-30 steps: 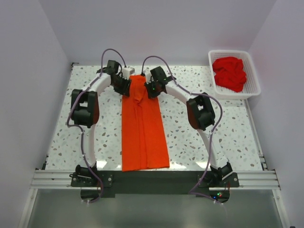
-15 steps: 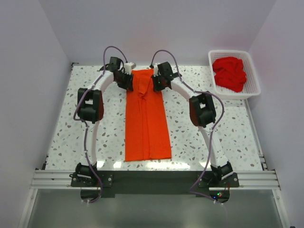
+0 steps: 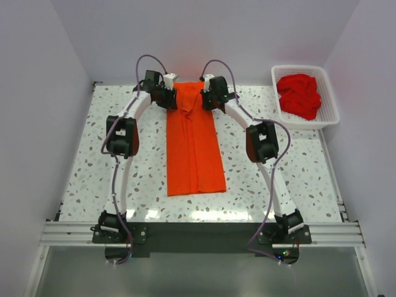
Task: Fold and stack the t-shirts
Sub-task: Fold the tshirt
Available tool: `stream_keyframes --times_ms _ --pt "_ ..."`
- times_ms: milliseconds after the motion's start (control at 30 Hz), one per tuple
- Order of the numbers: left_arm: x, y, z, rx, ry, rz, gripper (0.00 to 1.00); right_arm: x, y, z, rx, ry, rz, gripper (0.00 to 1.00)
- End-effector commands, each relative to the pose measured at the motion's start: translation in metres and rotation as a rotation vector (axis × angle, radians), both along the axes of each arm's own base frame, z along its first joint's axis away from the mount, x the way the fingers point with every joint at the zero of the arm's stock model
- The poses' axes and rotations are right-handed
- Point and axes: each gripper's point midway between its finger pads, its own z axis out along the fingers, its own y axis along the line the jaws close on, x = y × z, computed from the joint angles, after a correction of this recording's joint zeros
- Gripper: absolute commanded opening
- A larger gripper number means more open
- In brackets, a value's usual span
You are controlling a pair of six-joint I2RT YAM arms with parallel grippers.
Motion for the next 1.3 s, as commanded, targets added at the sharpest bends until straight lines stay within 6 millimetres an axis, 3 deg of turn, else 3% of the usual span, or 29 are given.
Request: stream_keyframes --times_ms 0,67,100,133,167,200,233,267,300,367,400,433,500,533,600,633,767,800,833,867,933,967,1000,1033,1067,1100,1167,1200,1267 --pt "0.01 0.018 -0.022 0.076 -0.001 0.068 0.48 0.017 -0.008 0.008 -0.013 -0.08 -0.04 0.08" --pt "0.016 0.02 -0.01 0.079 -0.043 0.073 0.56 0.017 -0.003 0.025 0.021 -0.098 -0.026 0.15" --pt "0.018 0.02 0.007 0.069 -0.074 0.069 0.6 0.016 0.001 0.037 0.043 -0.109 -0.01 0.2" --pt "0.023 0.017 0.023 0.053 -0.114 0.059 0.68 0.012 0.009 0.048 0.081 -0.117 0.029 0.33" --pt "0.024 0.015 0.04 0.028 -0.147 0.043 0.73 0.01 0.014 0.061 0.106 -0.131 0.054 0.4" --pt "0.022 0.015 0.07 0.012 -0.195 0.039 0.78 0.009 0.017 0.099 0.138 -0.186 0.071 0.44" --pt "0.026 0.012 0.095 -0.008 -0.269 0.03 1.0 0.002 0.021 0.108 0.16 -0.189 0.102 0.51" --pt "0.024 0.01 0.117 -0.027 -0.317 0.019 1.0 0.002 0.022 0.132 0.18 -0.238 0.116 0.53" --pt "0.014 0.012 0.153 -0.038 -0.382 0.018 1.0 -0.003 0.022 0.172 0.204 -0.302 0.132 0.55" --pt "0.012 0.012 0.205 -0.066 -0.527 0.024 1.0 -0.013 0.023 0.21 0.217 -0.38 0.18 0.65" --pt "-0.004 0.013 0.234 -0.075 -0.587 0.015 1.0 -0.018 0.022 0.225 0.226 -0.408 0.195 0.68" --pt "-0.007 0.013 0.26 -0.088 -0.677 0.01 1.0 -0.029 0.019 0.257 0.2 -0.487 0.237 0.75" --pt "-0.028 0.016 0.292 -0.088 -0.767 0.007 1.0 -0.042 0.017 0.284 0.192 -0.549 0.288 0.85" --pt "-0.033 0.018 0.301 -0.071 -0.8 -0.007 1.0 -0.053 0.013 0.299 0.171 -0.59 0.318 0.88" --pt "-0.052 0.016 0.312 -0.001 -0.831 -0.111 1.0 -0.078 0.015 0.308 0.153 -0.605 0.433 0.95" --pt "-0.067 0.015 0.293 0.027 -0.746 -0.169 1.0 -0.098 0.01 0.311 0.071 -0.629 0.527 0.99" --pt "-0.135 0.008 0.259 0.087 -0.678 -0.436 1.0 -0.155 0.0 0.292 0.002 -0.558 0.728 0.99" --pt "-0.17 0.009 0.238 0.086 -0.626 -0.494 1.0 -0.171 -0.001 0.287 0.006 -0.533 0.772 0.97" --pt "-0.188 0.008 0.231 0.085 -0.635 -0.536 1.0 -0.183 -0.006 0.265 -0.032 -0.498 0.825 0.96" --pt "-0.221 0.007 0.212 0.066 -0.618 -0.574 1.0 -0.209 -0.015 0.259 -0.05 -0.446 0.864 0.95" --pt "-0.257 0.004 0.189 0.055 -0.592 -0.642 0.99 -0.25 -0.027 0.209 -0.11 -0.323 0.971 0.88" --pt "-0.283 0.001 0.156 0.054 -0.545 -0.702 0.97 -0.268 -0.033 0.211 -0.138 -0.342 1.0 0.86" --pt "-0.302 0.001 0.154 0.059 -0.559 -0.733 0.93 -0.296 -0.037 0.169 -0.163 -0.26 1.065 0.79" --pt "-0.317 0.001 0.141 0.063 -0.549 -0.764 0.91 -0.306 -0.041 0.156 -0.201 -0.261 1.085 0.76" --pt "-0.338 0.004 0.11 0.078 -0.512 -0.814 0.89 -0.319 -0.042 0.142 -0.227 -0.254 1.116 0.73" --pt "-0.352 0.0 0.104 0.086 -0.528 -0.849 0.84 -0.347 -0.043 0.114 -0.257 -0.219 1.177 0.69" --pt "-0.378 0.0 0.073 0.091 -0.483 -0.896 0.79 -0.361 -0.043 0.093 -0.295 -0.216 1.218 0.65" --pt "-0.385 -0.007 0.071 0.088 -0.503 -0.929 0.74 -0.379 -0.044 0.074 -0.296 -0.177 1.253 0.63" --pt "-0.401 -0.008 0.047 0.103 -0.462 -0.94 0.7 -0.382 -0.043 0.061 -0.313 -0.189 1.259 0.61"
